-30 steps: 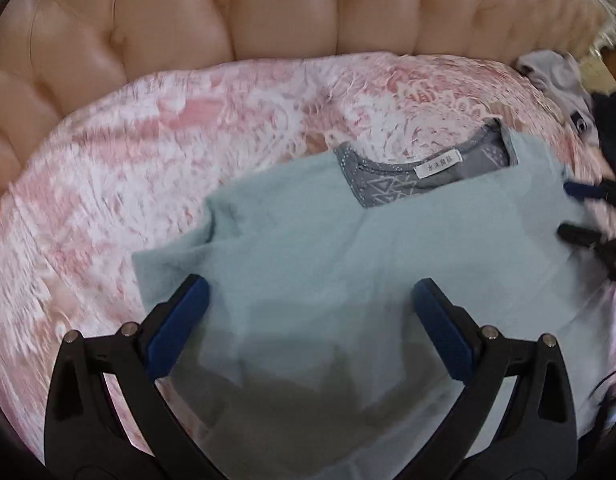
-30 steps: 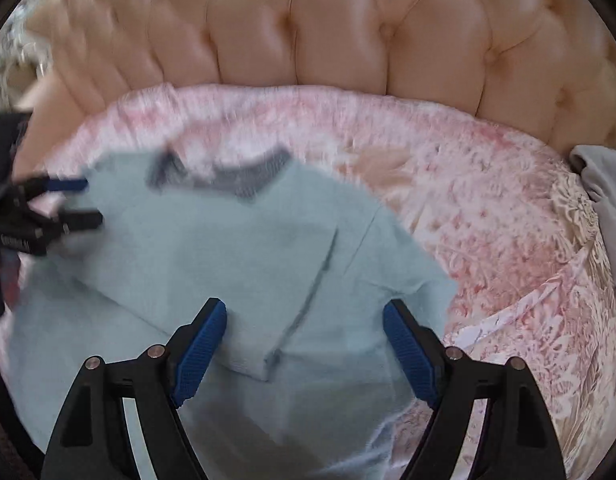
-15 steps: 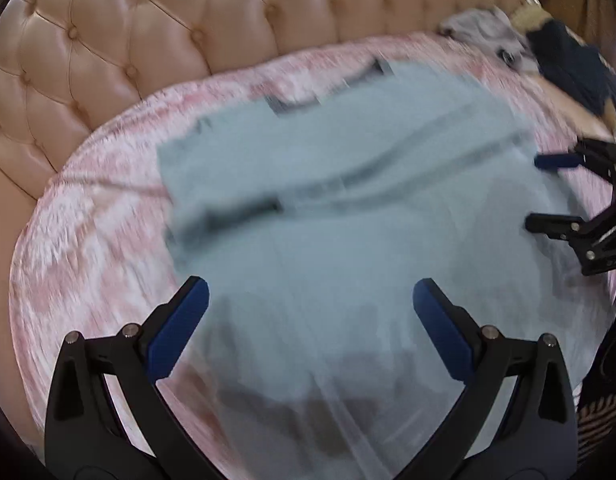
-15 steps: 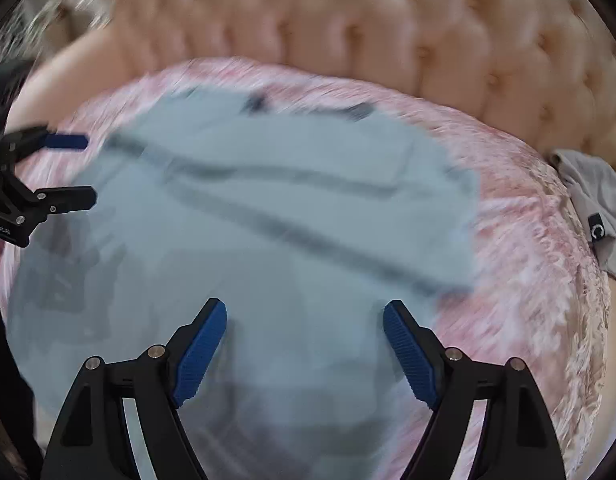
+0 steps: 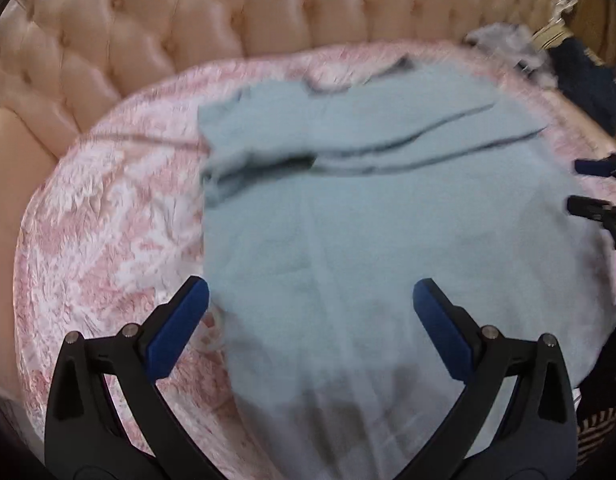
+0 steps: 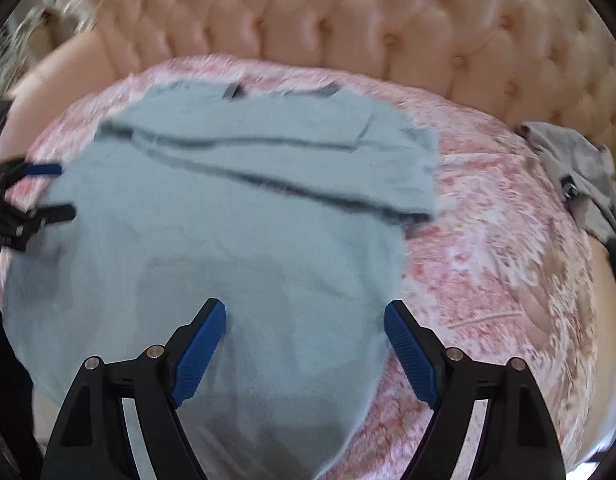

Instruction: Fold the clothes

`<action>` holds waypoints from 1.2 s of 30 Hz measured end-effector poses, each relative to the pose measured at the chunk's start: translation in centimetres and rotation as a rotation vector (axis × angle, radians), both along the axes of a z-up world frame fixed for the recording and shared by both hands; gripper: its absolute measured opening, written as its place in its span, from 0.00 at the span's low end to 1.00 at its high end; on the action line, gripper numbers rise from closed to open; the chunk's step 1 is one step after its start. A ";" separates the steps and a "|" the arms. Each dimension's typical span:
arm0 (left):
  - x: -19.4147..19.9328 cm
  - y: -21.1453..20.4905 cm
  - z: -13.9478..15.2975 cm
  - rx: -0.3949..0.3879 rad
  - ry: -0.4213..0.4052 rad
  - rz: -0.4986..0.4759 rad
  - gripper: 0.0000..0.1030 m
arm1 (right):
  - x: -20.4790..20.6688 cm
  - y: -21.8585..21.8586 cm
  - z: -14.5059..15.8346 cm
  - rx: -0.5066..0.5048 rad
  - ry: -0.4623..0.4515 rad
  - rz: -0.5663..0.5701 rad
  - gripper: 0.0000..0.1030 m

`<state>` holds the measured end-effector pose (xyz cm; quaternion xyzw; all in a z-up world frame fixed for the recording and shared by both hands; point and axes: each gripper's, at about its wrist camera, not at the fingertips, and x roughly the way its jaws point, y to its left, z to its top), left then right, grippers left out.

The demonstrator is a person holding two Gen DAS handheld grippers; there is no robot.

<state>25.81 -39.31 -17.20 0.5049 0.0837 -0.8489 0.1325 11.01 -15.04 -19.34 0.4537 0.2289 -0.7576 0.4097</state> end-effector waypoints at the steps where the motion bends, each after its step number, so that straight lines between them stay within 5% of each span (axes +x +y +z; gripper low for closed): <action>1: -0.1 0.4 0.2 0.010 0.001 -0.010 1.00 | 0.4 -0.2 0.2 -0.015 -0.016 0.005 0.80; 5: 0.5 1.5 -1.2 -0.020 -0.068 -0.034 0.99 | 3.9 -1.5 -1.9 0.123 0.065 0.114 0.80; 14: 4.8 4.1 0.3 -0.176 -0.078 0.017 1.00 | 6.0 0.7 0.3 0.083 0.109 0.056 0.84; 20: 7.2 6.8 -1.7 -0.118 -0.121 0.034 1.00 | 10.7 1.0 -0.8 0.115 0.150 0.103 0.84; 36: 8.7 6.6 -2.2 -0.062 -0.116 0.109 1.00 | 9.9 4.3 -1.7 0.077 0.090 0.001 0.86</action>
